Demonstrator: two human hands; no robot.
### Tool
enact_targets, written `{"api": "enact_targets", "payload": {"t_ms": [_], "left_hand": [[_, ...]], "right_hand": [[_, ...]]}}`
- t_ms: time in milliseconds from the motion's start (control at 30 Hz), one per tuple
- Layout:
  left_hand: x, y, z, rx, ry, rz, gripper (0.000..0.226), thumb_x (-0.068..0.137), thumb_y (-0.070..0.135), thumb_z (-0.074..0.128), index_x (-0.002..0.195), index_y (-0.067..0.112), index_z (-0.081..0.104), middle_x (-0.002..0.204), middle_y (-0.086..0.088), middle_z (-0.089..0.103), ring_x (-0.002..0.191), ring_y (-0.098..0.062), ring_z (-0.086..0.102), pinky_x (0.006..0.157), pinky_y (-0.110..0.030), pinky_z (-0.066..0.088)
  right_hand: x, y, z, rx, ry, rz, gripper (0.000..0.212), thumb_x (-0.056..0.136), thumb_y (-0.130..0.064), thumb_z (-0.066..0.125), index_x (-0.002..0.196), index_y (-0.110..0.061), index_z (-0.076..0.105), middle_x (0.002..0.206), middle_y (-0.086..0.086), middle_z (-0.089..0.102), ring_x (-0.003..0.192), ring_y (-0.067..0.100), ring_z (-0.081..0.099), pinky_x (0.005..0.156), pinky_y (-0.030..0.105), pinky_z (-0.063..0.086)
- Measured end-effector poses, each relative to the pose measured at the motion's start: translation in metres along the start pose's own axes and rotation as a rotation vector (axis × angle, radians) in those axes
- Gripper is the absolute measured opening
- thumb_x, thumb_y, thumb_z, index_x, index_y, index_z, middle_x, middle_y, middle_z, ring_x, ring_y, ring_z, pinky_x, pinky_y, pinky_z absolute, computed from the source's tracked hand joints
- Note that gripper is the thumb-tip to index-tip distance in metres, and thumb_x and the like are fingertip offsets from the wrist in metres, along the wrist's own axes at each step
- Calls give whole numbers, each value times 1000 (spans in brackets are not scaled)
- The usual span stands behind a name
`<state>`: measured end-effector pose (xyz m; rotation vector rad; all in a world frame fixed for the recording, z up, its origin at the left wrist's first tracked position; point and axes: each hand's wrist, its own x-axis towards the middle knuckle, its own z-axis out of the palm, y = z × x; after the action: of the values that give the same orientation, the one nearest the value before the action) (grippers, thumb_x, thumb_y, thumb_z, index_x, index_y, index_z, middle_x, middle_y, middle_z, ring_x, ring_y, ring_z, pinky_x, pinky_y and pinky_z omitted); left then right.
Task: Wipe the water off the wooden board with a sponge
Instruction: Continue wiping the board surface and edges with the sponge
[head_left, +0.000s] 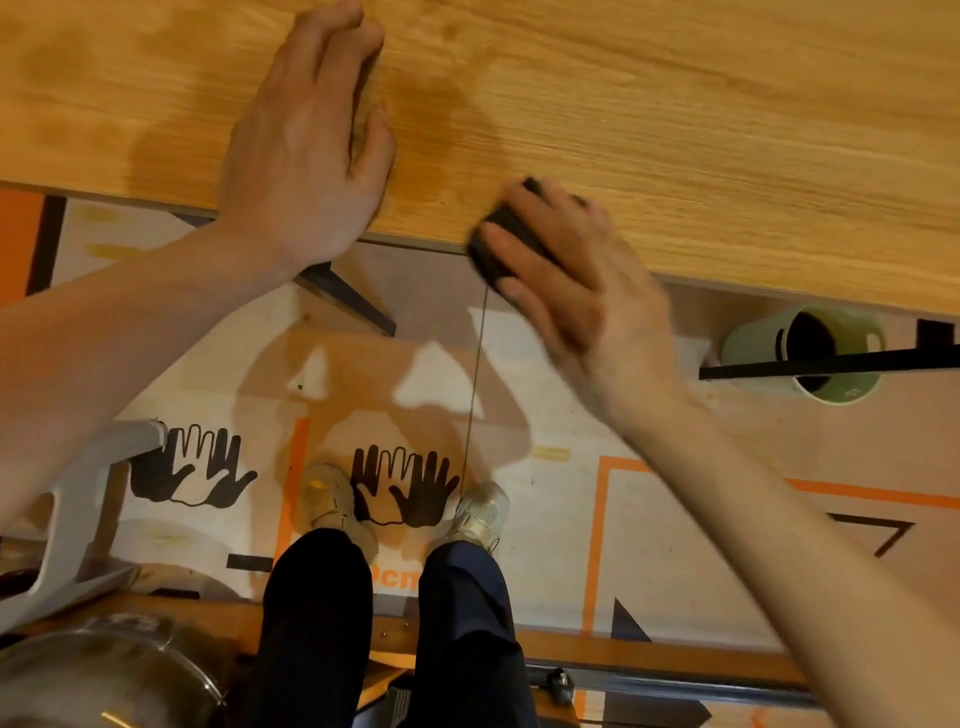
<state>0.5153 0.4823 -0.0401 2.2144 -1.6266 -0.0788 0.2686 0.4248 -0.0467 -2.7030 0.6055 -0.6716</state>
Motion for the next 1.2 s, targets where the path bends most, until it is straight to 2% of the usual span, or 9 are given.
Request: {"api": "enact_targets", "payload": {"t_ms": [133,233,400,467,533,600,867,1033,1200], "left_hand": [[0,0,-1,-15,-2,-10,54,107,33,31,151,4,38,158,-15,33,141,-32,41,103,-40,41],[0,1,-1,-14,-5,-7,53,107,32,32,152,4,37,159,-15,32,144,-30,37,109,-39,38],[1,0,-2,-16,-9,2,52,108,30,34,151,2,37,159,-16,32,146,-32,35,117,-41,33],[3,-4,-4,-68,-45,28,51,109,30,37,151,2,35,159,-16,30,146,-31,34,118,-30,31],[5,-12,-9,-160,-90,37,50,109,27,40,152,1,34,159,-15,28,146,-27,32,112,-5,20],[3,-27,-19,-206,-104,43,49,109,26,42,152,3,35,158,-15,30,145,-24,32,104,5,12],[-11,-116,-57,-118,-97,17,54,105,32,38,152,6,35,154,-20,35,142,-32,37,116,-34,28],[-10,-130,-54,-116,-54,-16,51,106,30,37,151,5,38,157,-17,35,144,-30,36,116,-27,25],[-11,-131,-52,-113,-20,10,48,109,24,35,151,0,37,153,-21,38,142,-30,38,115,-17,23]], "right_hand": [[-44,45,-50,-75,-38,102,34,98,-6,57,132,-5,55,142,19,47,136,36,43,111,57,34],[-40,36,-38,-123,27,115,35,94,-3,62,129,-6,59,139,18,51,132,36,47,106,57,39],[12,-5,14,-97,35,-168,29,96,-2,59,123,-8,65,135,14,57,130,34,50,109,50,40],[7,5,2,-102,-37,-210,32,96,2,58,126,-7,63,138,14,54,133,33,47,110,50,39],[-12,23,-21,-129,-65,-148,36,93,6,60,127,-4,61,139,16,52,134,34,46,109,53,39],[-28,34,-39,-155,-77,-63,39,89,11,63,125,-3,61,137,19,53,133,36,47,106,57,40],[-5,10,-5,-204,-8,-145,31,95,5,58,123,-6,65,134,14,57,130,34,50,109,50,40],[37,-30,44,-160,88,-239,27,98,-3,57,122,-10,66,132,8,61,125,30,55,100,46,49],[82,-85,101,-124,164,-260,26,101,-11,51,116,-15,72,125,6,66,120,30,60,102,44,48]]}}
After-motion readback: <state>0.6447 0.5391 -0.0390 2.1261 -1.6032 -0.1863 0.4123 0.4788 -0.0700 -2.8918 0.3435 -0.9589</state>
